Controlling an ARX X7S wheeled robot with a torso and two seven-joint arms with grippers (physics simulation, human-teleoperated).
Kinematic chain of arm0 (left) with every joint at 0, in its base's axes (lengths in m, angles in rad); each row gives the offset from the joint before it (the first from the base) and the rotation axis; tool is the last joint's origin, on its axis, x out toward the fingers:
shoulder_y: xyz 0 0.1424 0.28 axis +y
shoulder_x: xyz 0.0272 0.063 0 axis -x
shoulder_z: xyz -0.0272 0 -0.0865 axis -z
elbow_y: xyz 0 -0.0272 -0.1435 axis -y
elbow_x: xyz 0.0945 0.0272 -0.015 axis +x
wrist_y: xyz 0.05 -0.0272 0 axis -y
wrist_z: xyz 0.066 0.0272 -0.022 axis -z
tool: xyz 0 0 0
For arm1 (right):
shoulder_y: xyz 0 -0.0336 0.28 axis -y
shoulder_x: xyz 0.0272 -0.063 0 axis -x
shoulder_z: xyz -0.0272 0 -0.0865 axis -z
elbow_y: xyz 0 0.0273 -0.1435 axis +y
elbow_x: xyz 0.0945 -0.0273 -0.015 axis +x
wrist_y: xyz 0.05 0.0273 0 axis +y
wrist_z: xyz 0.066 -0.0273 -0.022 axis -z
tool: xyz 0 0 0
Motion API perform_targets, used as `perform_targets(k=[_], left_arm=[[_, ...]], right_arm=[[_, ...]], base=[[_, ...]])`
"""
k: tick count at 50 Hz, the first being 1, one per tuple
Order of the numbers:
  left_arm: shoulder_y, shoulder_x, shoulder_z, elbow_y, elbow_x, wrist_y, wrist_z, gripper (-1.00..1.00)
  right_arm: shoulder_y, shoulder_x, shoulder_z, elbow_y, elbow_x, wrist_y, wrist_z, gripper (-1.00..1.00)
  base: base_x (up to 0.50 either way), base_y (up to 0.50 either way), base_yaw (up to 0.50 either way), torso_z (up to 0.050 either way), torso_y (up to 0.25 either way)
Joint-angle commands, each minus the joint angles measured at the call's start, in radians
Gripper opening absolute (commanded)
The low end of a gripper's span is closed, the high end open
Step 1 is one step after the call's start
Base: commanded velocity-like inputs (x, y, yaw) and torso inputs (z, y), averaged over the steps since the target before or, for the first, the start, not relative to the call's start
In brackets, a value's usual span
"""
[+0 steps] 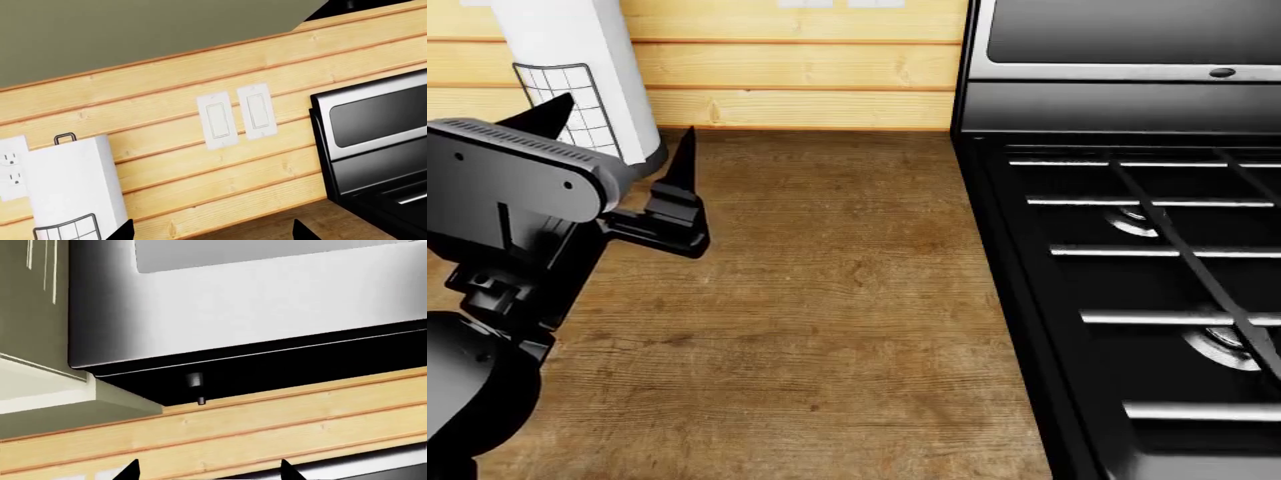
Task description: Pick the orange, celery from the counter and place them in the cabinet. Then close the cabinet.
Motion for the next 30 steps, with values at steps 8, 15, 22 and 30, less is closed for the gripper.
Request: perform_targets(k=[8, 15, 22, 30], left_arm=[[0.001, -0.005, 0.006, -0.002, 0.004, 0.008, -0.003, 1.00], [0.002, -0.008, 0.004, -0.004, 0.002, 0.012, -0.002, 1.00], [0.000, -0.009, 0.005, -0.001, -0.002, 0.009, -0.006, 1.00], [0.005, -0.008, 0.014, -0.007, 0.006, 0.020, -0.003, 1.00]], right_arm=[[0.251, -0.145, 0.074, 0.094, 0.039, 0.204, -0.014, 1.00], [0.316, -0.188, 0.085, 0.134, 0.015, 0.245, 0.006, 1.00], [0.381, -0.232, 0.097, 0.177, 0.001, 0.279, 0.007, 1.00], [0.456, -0.291, 0.110, 0.218, -0.007, 0.310, -0.015, 1.00]], base=[[0.00, 0.00, 0.00, 0.000, 0.000], [0.00, 0.00, 0.00, 0.000, 0.000], [0.00, 0.00, 0.00, 0.000, 0.000], [0.00, 0.00, 0.00, 0.000, 0.000]])
